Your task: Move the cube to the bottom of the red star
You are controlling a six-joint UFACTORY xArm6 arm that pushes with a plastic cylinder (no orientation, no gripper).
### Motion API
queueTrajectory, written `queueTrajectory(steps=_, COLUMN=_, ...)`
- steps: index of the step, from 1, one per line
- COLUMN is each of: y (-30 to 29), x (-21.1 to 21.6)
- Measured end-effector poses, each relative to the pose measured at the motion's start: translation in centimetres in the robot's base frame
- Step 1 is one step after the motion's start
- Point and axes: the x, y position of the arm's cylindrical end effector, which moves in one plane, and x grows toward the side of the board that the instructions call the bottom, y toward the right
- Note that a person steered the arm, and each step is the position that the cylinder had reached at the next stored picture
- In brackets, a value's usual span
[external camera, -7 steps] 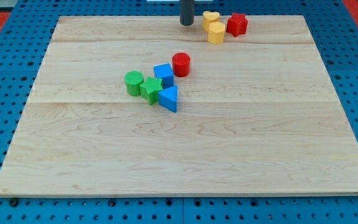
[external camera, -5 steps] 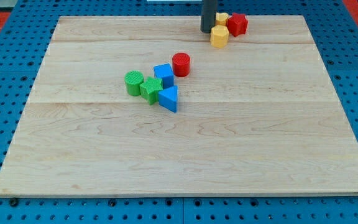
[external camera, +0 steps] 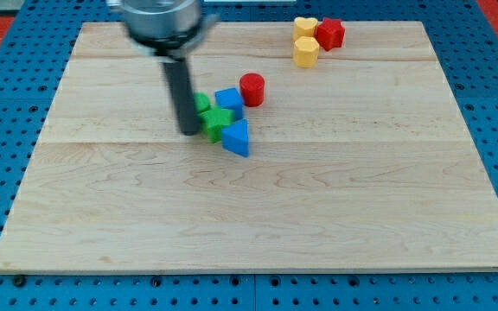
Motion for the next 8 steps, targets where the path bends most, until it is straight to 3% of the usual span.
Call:
queueTrajectory(steps=1, y=4.3, x=-2.0)
queueTrajectory(steps=2, y=5.2, x=-3.7)
queueTrajectory(steps=3, y=1.7, x=-4.3)
queueTrajectory(steps=4, y=2.0, x=-6.4)
queueTrajectory(steps=5, y=9.7, x=-8.9)
queueTrajectory(steps=6, y=13.3, x=-11.9)
queueTrajectory(steps=8, y=15.8, x=-5.6)
